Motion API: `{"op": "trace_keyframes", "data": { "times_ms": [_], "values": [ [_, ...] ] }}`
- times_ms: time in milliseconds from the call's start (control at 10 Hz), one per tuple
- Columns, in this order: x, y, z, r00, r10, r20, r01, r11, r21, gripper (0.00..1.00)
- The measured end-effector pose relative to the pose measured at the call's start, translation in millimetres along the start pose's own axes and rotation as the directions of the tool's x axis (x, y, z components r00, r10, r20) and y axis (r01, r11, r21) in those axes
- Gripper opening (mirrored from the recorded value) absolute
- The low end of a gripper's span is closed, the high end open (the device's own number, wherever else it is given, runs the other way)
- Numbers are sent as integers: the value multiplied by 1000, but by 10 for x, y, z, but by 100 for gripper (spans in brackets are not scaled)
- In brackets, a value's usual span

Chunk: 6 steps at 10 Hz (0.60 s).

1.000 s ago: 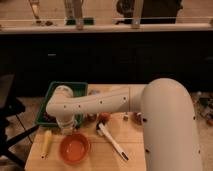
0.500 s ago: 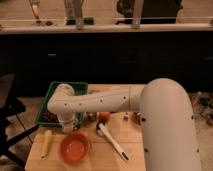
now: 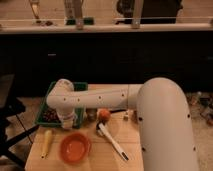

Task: Place towel in red bowl

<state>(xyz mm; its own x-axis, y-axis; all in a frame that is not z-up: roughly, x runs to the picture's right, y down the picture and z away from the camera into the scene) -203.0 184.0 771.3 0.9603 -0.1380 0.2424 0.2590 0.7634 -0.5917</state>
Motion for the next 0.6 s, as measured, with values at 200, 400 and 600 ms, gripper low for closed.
{"op": "trace_keyframes", "data": {
  "times_ms": [200,400,600],
  "values": [
    [-50,104,-10,1000,0,8,0,1000,-5,3],
    [-59,121,-30,1000,1,16,-1,1000,-6,3],
    [-56,139,-52,1000,6,27,-5,1000,-6,3]
  ]
}}
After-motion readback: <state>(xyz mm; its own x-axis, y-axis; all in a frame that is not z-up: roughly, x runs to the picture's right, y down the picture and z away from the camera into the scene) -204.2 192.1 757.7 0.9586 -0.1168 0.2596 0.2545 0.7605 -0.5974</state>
